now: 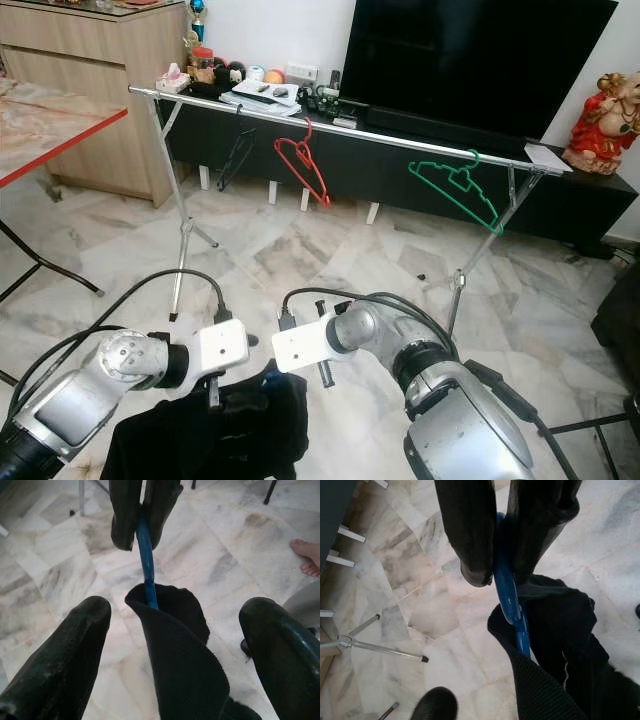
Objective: Hang hanger
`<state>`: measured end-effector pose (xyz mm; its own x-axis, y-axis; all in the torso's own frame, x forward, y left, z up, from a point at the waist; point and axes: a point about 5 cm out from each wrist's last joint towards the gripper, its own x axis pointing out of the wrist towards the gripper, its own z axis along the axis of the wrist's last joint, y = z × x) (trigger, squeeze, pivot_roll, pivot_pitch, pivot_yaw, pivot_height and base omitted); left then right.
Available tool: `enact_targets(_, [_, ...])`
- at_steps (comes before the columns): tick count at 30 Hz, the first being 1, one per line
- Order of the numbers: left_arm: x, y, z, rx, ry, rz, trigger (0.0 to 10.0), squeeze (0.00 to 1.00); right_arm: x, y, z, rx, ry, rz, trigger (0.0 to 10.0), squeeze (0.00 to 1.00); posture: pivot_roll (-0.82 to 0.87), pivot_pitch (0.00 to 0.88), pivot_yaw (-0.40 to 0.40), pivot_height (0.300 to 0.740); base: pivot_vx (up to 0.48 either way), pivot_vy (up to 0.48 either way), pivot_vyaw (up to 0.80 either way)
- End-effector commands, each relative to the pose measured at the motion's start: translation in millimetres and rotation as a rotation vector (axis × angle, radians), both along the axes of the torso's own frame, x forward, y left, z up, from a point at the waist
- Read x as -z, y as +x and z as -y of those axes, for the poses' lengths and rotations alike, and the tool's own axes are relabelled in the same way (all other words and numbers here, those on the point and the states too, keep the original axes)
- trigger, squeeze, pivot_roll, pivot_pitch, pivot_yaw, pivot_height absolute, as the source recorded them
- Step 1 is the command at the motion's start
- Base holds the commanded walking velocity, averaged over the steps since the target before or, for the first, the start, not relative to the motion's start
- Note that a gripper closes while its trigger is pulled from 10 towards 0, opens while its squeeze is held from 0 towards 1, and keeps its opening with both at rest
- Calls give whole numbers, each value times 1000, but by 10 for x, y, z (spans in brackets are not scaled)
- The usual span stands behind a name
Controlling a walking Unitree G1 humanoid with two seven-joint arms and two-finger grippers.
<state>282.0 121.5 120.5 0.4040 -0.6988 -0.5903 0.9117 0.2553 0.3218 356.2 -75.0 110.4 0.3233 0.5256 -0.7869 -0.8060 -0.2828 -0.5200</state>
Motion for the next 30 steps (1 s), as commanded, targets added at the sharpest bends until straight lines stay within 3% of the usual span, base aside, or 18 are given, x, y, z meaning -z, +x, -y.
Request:
enact_targets(1, [23, 19, 78, -10, 22, 4, 10000, 0, -144, 72, -50, 15, 42, 53, 0, 0, 210, 0, -168, 740, 0, 0, 0])
enact_targets(6, [118, 40, 163, -54, 57, 13, 10000, 0, -169, 78, -102, 19, 63, 56, 0, 0, 208, 0, -158, 740, 0, 0, 0])
enact_targets(15, [236, 124, 169, -171, 162, 24, 10000, 0, -138, 55, -131, 11, 68, 48, 0, 0, 204, 0, -147, 740, 0, 0, 0])
enact_targets(19, [308, 153, 111, -211, 254, 37, 10000, 0, -134, 50, -147, 7, 71, 48, 0, 0, 205, 0, -142, 740, 0, 0, 0])
enact_targets(21, [326, 172, 113, -251, 246, 31, 10000, 0, -141, 49, -163, 4, 75, 48, 0, 0, 205, 0, -141, 740, 0, 0, 0])
enact_targets(22, [330, 174, 126, -259, 235, 24, 9216, 0, -144, 49, -169, 3, 77, 48, 0, 0, 205, 0, -141, 740, 0, 0, 0])
enact_targets(23, [335, 172, 140, -261, 232, 18, 7294, 0, -146, 48, -174, 2, 78, 49, 0, 0, 205, 0, -141, 740, 0, 0, 0])
enact_targets(24, [339, 171, 150, -257, 236, 17, 4118, 0, -148, 48, -178, 1, 79, 48, 0, 0, 206, 0, -141, 740, 0, 0, 0])
enact_targets(25, [342, 170, 157, -255, 239, 16, 4118, 0, -149, 48, -181, 1, 80, 48, 0, 0, 206, 0, -141, 740, 0, 0, 0])
enact_targets(26, [349, 171, 166, -257, 241, 15, 2471, 0, -151, 48, -185, 0, 81, 48, 0, 0, 206, 0, -142, 740, 0, 0, 0])
enact_targets(27, [364, 178, 171, -264, 251, 16, 0, 0, -156, 48, -195, -1, 83, 49, 0, 0, 205, 0, -142, 740, 0, 0, 0])
enact_targets(30, [382, 182, 171, -268, 262, 15, 0, 0, -162, 48, -205, -2, 87, 49, 0, 0, 205, 0, -142, 740, 0, 0, 0])
